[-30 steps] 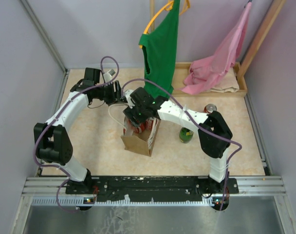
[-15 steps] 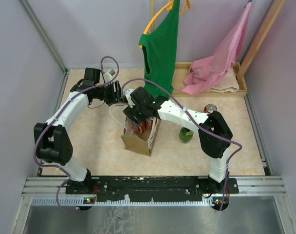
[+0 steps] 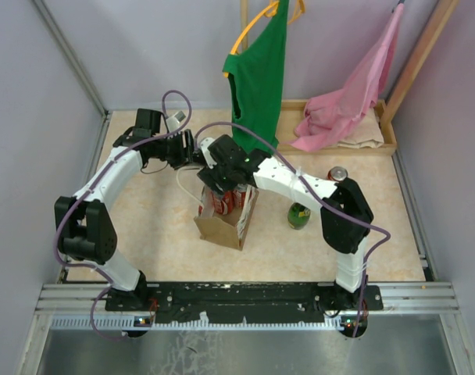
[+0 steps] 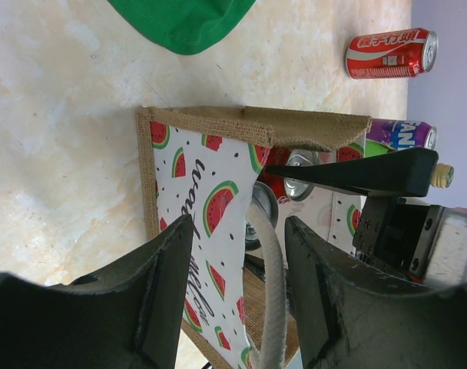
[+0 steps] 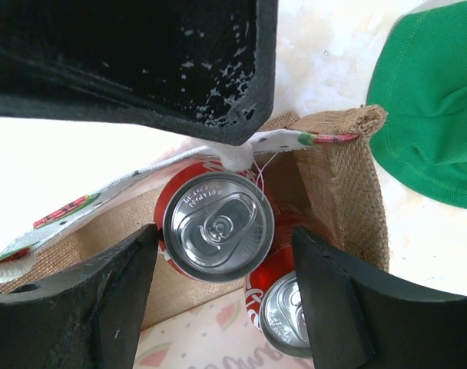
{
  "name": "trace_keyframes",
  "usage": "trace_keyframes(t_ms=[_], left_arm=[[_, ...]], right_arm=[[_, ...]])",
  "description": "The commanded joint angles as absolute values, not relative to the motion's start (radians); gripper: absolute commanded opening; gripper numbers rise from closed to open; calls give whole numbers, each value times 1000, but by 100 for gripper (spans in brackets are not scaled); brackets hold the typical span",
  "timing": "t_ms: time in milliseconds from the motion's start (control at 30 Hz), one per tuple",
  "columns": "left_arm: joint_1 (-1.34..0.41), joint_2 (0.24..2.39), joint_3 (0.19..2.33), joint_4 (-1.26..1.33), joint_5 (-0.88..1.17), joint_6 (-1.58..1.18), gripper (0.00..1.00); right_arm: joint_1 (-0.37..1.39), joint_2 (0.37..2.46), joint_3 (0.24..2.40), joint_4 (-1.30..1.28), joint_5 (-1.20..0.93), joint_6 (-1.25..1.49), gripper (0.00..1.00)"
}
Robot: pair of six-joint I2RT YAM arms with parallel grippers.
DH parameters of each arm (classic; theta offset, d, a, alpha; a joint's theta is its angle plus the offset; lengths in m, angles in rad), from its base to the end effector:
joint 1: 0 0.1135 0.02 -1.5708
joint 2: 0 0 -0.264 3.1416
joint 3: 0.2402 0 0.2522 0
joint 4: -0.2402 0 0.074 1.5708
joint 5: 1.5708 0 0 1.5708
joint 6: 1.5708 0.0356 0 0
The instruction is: Place the beverage into the canvas bag
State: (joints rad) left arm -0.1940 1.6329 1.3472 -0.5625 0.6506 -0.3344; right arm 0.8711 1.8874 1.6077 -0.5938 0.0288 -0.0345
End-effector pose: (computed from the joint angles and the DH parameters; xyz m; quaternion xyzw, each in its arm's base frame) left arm 0.3452 -0.0898 0.2888 0.0505 0.8921 -0.3761 0.2453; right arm 0.2742 0.3241 0.2704 -0.4067 0.8472 0.1264 0.3176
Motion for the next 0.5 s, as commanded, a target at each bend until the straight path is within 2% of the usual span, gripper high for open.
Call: trace_keyframes(t_ms=[0,467], left_arm=[[-187,1646,1377,-564,675,-314,57],[-188,1646,1373,-563,677,-312,57]], right_arm=[[864,1835,1676,-597,44,-50,70],[864,1815,1714,-629,29,-42,70]])
